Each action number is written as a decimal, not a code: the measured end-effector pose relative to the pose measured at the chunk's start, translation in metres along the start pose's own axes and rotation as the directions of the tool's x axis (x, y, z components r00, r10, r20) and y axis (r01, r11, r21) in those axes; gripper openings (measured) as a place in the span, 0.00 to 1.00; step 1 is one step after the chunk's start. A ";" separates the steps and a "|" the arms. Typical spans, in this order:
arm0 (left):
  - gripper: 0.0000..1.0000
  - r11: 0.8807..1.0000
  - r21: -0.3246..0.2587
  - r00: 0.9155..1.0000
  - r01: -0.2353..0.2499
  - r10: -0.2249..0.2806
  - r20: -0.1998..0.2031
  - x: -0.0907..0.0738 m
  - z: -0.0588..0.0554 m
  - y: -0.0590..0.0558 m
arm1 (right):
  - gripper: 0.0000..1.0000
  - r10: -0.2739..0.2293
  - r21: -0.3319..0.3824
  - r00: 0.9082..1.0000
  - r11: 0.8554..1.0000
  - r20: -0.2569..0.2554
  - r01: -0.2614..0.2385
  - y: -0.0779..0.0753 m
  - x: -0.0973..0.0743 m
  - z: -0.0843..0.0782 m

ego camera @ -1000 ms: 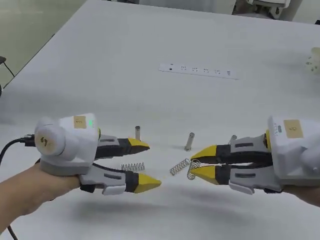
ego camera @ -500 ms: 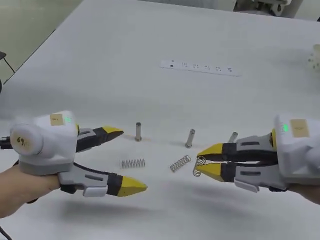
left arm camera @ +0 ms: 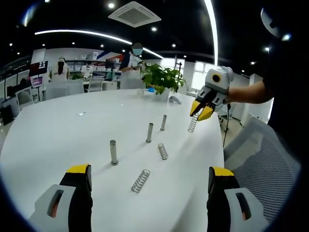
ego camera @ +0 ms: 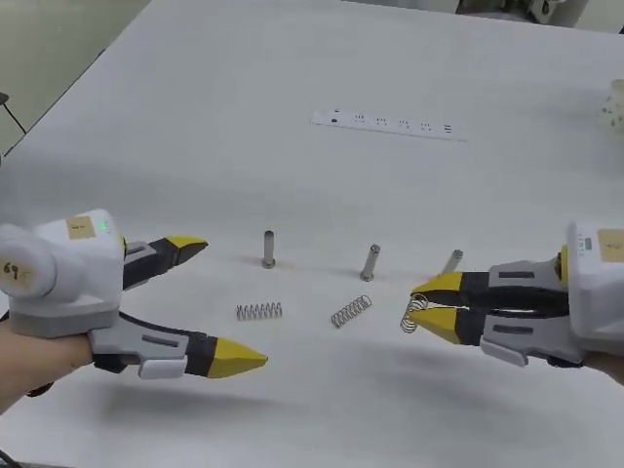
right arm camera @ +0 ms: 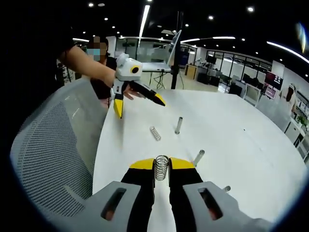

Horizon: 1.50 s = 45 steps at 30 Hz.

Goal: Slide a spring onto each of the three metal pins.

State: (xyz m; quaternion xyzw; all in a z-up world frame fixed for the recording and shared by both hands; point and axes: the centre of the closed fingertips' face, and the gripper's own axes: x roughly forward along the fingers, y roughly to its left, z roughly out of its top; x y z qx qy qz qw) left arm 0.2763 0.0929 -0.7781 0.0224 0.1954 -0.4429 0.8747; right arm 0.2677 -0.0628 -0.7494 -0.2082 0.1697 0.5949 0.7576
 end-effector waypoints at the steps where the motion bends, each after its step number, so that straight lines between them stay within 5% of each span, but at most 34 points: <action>1: 0.98 1.000 0.002 1.000 -0.002 0.002 -0.002 0.000 0.000 0.000 | 0.07 -0.005 0.001 1.000 1.000 -0.002 0.005 -0.001 -0.001 -0.002; 16: 0.98 1.000 -0.015 1.000 -0.016 0.016 -0.002 -0.003 -0.005 0.004 | 0.08 -0.123 0.050 0.992 0.991 -0.029 0.125 -0.036 -0.022 -0.018; 32: 0.98 0.999 -0.026 1.000 -0.018 0.018 0.003 -0.003 -0.006 0.004 | 0.08 -0.290 0.079 0.957 0.954 -0.022 0.290 -0.097 -0.037 -0.017; 45: 0.98 0.999 -0.030 1.000 -0.025 0.025 0.001 -0.006 -0.008 0.007 | 0.08 -0.327 0.131 0.945 0.936 -0.021 0.327 -0.121 -0.033 -0.022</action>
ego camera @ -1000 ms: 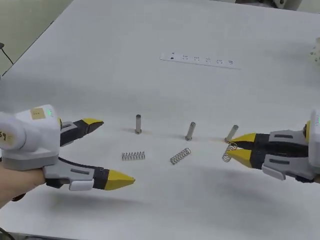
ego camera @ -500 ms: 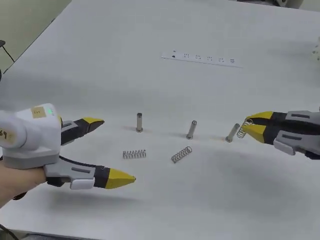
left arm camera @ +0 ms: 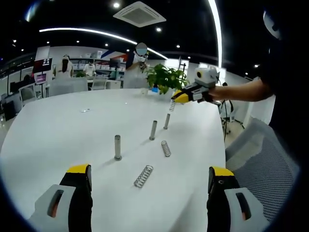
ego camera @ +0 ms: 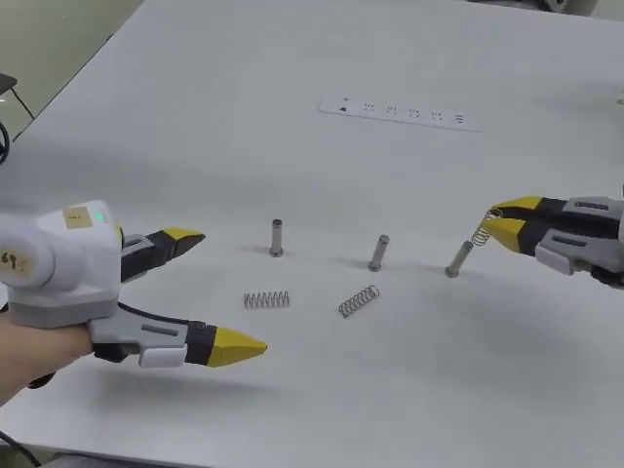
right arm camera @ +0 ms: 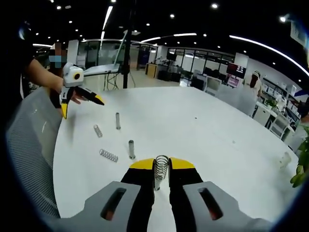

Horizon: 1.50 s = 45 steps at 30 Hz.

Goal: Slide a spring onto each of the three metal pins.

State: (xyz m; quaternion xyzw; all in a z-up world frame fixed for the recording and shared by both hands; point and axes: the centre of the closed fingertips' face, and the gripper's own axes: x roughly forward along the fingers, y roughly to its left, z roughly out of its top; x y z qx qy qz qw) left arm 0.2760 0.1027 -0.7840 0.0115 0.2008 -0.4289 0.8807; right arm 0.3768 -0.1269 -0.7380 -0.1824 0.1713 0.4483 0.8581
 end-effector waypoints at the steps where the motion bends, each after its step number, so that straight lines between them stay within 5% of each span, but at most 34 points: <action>1: 0.98 1.000 0.000 1.000 0.001 -0.001 -0.001 0.000 0.000 0.000 | 0.08 0.001 -0.004 1.000 1.000 -0.004 -0.001 0.000 0.001 -0.001; 33: 0.96 1.000 -0.012 1.000 -0.001 0.001 0.007 -0.003 0.000 0.000 | 0.08 0.005 0.061 0.999 0.998 -0.043 -0.003 0.003 0.020 -0.028; 45: 0.96 1.000 -0.019 1.000 -0.002 0.002 0.006 -0.002 -0.003 -0.002 | 0.08 0.022 0.055 0.993 0.998 -0.114 -0.015 0.008 0.031 -0.050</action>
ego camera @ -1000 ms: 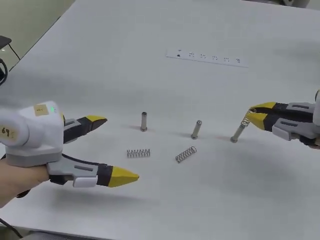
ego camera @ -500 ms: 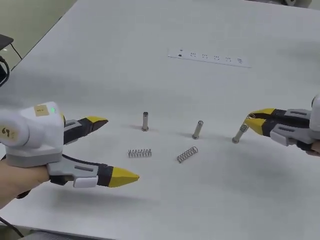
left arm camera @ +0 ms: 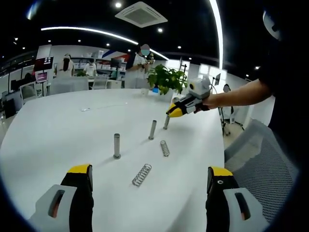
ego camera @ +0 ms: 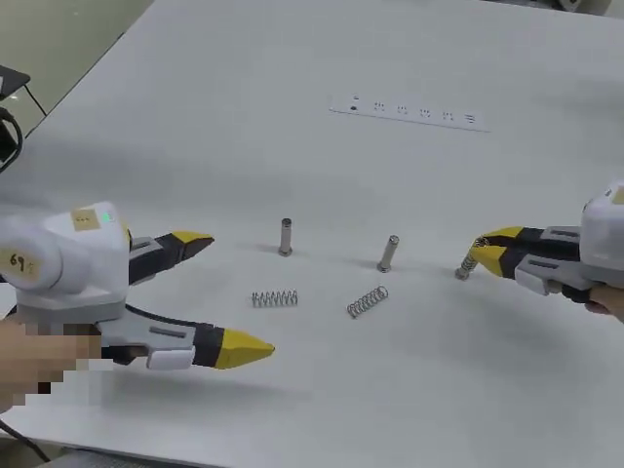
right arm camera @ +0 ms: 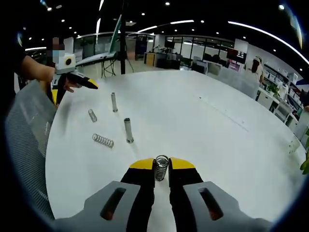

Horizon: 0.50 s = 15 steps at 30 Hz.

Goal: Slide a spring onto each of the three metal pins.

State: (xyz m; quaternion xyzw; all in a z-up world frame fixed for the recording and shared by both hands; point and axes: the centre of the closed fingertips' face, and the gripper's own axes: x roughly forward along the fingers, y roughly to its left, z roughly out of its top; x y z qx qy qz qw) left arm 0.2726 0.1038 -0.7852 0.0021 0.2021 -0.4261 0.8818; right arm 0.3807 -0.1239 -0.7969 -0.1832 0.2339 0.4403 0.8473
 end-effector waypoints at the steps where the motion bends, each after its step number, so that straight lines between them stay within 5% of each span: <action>1: 0.96 1.000 0.001 1.000 -0.002 0.002 -0.001 0.000 0.000 0.000 | 0.08 0.001 -0.002 1.000 1.000 -0.004 -0.001 0.000 0.000 -0.001; 15: 0.96 1.000 -0.002 1.000 -0.006 0.006 0.001 -0.002 0.001 0.001 | 0.09 0.011 0.036 1.000 0.999 -0.018 -0.010 -0.005 0.003 -0.008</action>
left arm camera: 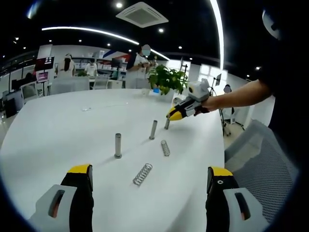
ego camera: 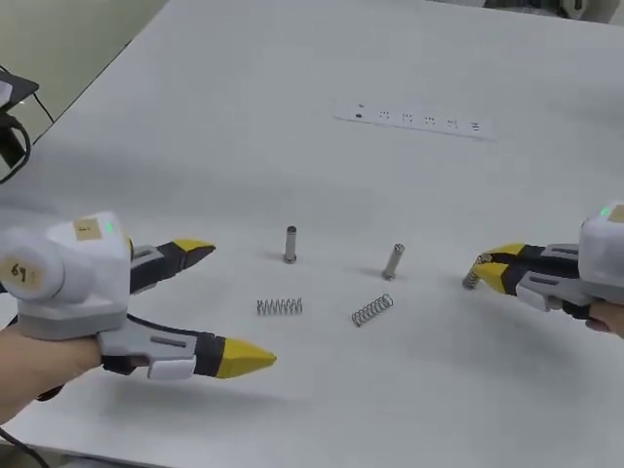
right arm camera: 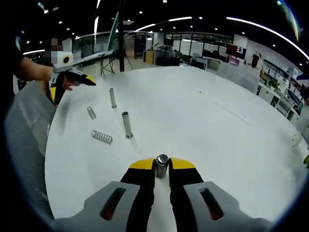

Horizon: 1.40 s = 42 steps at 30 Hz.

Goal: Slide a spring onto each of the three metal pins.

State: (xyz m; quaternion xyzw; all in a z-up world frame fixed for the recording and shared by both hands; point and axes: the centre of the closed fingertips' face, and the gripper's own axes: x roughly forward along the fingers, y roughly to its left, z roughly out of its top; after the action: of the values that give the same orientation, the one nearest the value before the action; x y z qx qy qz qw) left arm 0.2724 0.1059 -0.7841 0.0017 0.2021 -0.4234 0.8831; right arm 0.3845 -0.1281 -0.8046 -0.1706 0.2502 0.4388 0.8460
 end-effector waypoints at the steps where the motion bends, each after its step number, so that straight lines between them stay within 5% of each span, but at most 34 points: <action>1: 0.96 1.000 0.001 1.000 0.001 -0.001 0.000 0.000 0.001 0.000 | 0.09 0.002 -0.001 1.000 1.000 -0.002 -0.002 0.000 0.000 0.000; 32: 0.95 1.000 0.016 1.000 0.005 -0.006 0.002 0.002 0.007 -0.001 | 0.39 -0.003 0.055 0.997 0.998 0.081 -0.002 0.019 -0.031 0.010; 42: 0.96 1.000 0.014 1.000 0.003 -0.003 0.003 0.001 0.008 -0.001 | 0.41 0.017 0.036 0.995 0.999 0.094 -0.020 0.034 -0.040 0.011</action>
State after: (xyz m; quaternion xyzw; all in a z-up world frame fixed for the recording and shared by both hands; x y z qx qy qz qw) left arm 0.2747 0.1030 -0.7773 0.0069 0.1979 -0.4259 0.8829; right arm 0.3398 -0.1294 -0.7751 -0.1321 0.2199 0.4494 0.8557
